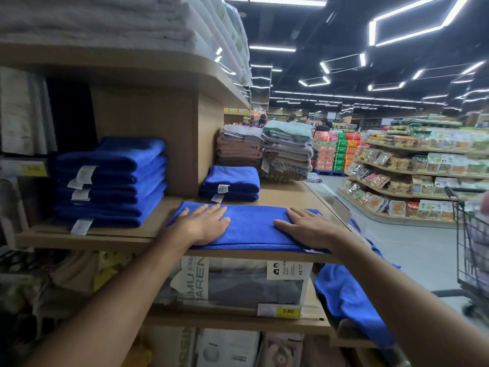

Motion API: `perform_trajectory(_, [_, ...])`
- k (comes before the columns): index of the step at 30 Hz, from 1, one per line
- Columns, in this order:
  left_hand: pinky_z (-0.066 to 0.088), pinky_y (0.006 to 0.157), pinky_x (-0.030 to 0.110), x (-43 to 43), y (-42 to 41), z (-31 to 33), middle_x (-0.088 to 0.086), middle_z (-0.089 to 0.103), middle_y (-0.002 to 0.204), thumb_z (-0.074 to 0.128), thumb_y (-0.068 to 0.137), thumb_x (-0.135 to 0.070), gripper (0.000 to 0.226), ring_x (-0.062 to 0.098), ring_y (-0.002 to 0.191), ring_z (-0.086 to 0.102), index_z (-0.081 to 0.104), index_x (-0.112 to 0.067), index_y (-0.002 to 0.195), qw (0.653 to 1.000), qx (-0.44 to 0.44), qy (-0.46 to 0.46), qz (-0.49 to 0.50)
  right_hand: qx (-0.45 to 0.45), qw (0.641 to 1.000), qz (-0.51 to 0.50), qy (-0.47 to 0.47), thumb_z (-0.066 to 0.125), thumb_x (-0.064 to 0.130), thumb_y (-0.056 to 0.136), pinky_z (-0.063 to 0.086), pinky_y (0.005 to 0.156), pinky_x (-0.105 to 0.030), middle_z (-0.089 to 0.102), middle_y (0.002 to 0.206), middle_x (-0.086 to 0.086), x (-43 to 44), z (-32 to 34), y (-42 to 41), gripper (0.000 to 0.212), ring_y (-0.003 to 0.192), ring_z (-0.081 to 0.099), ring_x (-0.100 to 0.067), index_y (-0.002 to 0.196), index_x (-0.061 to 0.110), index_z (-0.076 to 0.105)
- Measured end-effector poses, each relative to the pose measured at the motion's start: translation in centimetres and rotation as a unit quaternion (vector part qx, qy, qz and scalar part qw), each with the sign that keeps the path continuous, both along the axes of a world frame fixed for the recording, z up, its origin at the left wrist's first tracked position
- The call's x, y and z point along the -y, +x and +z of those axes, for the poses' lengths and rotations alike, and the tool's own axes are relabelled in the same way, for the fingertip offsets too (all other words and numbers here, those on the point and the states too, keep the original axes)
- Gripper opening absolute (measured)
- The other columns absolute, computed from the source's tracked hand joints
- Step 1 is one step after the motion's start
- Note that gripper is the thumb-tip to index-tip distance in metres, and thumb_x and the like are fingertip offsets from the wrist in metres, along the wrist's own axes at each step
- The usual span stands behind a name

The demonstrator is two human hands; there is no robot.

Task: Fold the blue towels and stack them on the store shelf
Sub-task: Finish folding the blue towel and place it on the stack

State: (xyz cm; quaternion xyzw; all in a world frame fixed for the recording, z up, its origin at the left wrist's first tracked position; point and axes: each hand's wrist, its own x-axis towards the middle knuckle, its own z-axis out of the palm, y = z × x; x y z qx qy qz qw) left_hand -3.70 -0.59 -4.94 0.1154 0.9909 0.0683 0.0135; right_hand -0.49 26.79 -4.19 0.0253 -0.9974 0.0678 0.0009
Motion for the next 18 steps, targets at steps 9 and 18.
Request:
perform_trajectory(9, [0.0,0.124,0.052,0.0,0.2,-0.1,-0.018,0.001,0.168,0.015,0.101,-0.058,0.063,0.009,0.155,0.0,0.01,-0.036,0.16,1.0,-0.006,0.002,0.001,-0.041,0.995,-0.091,-0.007,0.027,0.059,0.102,0.038,0.102,-0.045,0.052,0.141,-0.017,-3.6,-0.8,0.7,0.055,0.126,0.048,-0.032,0.125,0.014,0.049])
perform_trajectory(18, [-0.002,0.123,0.051,-0.1,0.4,-0.1,-0.017,0.0,0.168,0.015,0.096,-0.068,0.071,0.01,0.155,-0.001,0.009,-0.037,0.16,1.0,-0.004,0.008,0.003,-0.068,0.988,-0.096,-0.103,0.064,0.029,0.094,0.039,0.101,-0.036,0.043,0.154,-0.012,-1.4,2.2,0.6,0.07,0.135,0.046,-0.031,0.154,0.013,0.031])
